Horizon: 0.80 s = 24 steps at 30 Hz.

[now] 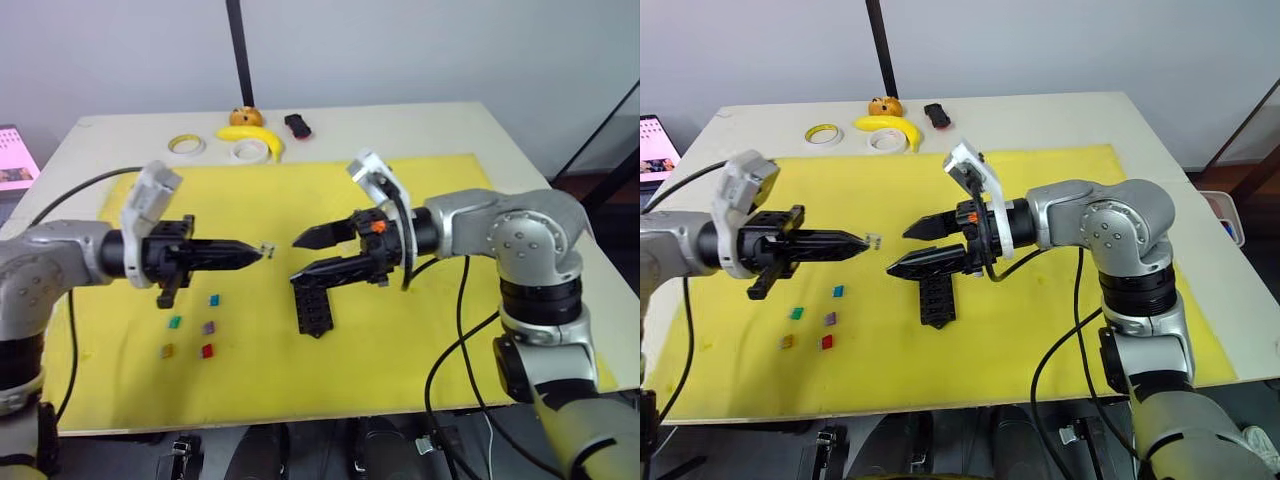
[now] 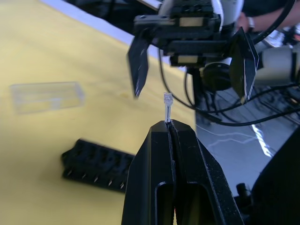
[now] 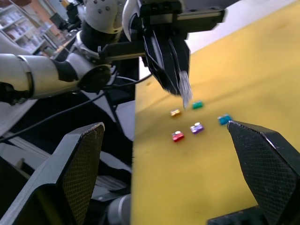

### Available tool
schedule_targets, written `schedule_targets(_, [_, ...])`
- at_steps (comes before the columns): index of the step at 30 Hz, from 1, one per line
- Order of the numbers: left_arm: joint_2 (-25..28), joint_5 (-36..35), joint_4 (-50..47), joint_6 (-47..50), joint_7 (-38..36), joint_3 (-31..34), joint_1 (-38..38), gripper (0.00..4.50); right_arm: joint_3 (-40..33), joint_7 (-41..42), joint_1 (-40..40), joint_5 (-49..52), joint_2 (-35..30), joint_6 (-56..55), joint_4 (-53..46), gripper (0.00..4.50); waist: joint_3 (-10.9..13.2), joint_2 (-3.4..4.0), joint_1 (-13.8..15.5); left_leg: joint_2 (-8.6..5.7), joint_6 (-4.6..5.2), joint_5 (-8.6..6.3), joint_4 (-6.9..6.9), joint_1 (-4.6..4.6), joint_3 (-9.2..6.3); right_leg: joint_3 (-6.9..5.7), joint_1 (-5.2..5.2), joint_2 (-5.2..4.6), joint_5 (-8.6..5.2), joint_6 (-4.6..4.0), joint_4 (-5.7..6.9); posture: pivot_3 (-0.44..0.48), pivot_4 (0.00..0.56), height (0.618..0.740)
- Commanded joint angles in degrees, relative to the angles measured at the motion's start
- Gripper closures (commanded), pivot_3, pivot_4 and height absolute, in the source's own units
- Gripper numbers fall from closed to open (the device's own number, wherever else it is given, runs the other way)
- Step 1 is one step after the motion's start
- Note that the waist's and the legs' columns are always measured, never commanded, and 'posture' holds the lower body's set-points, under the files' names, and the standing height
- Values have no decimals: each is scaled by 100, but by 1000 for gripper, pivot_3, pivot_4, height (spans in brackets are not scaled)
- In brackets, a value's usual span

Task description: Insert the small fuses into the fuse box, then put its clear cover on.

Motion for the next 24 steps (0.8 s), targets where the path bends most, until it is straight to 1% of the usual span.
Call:
schedule_targets(1, [37, -99, -116, -103, -31, 31, -91, 4496, -215, -223, -191, 203, 103, 51, -92, 0, 0, 0, 5, 0, 0, 0, 2, 0, -1, -1, 0, 3, 0, 1, 2, 0, 150, 740])
schedule_targets(8, [-8, -113, -150, -172, 11, -14, -23, 4496, -49, -349, -182, 183, 108, -81, -77, 0, 0, 0, 10, 1, 1, 1, 13, 1, -1, -5, 2, 12, 2, 6, 11, 0, 150, 740])
schedule_targets(10, [11, -122, -191, -196, 12, 10, 53, 4500, -33, -347, -178, 200, 108, -102, -78, 578, 0, 0, 8, 1, 1, 1, 12, 1, -1, -5, 2, 12, 2, 6, 10, 0, 150, 740])
schedule_targets(12, [24, -128, -215, -212, 27, 24, 104, 4500, 12, -346, -180, 173, 87, -150, -92, 1348, 0, -1, 4, 1, 1, 1, 12, 1, -1, -5, 2, 13, 2, 6, 10, 0, 150, 740])
schedule_targets(21, [22, -104, -218, -278, 84, 6, 160, 4500, 122, -246, -205, 196, 17, -292, -85, 1348, 0, -1, 9, 1, 1, 1, 12, 1, -3, -4, 3, 15, 2, 7, 10, 0, 150, 740])
schedule_targets(24, [69, -75, -239, -325, 56, -3, 233, 4500, 138, -243, -191, 198, 25, -329, -119, 2148, 0, -1, 5, 1, 1, 1, 12, 1, -3, -4, 3, 15, 2, 7, 10, 0, 150, 740])
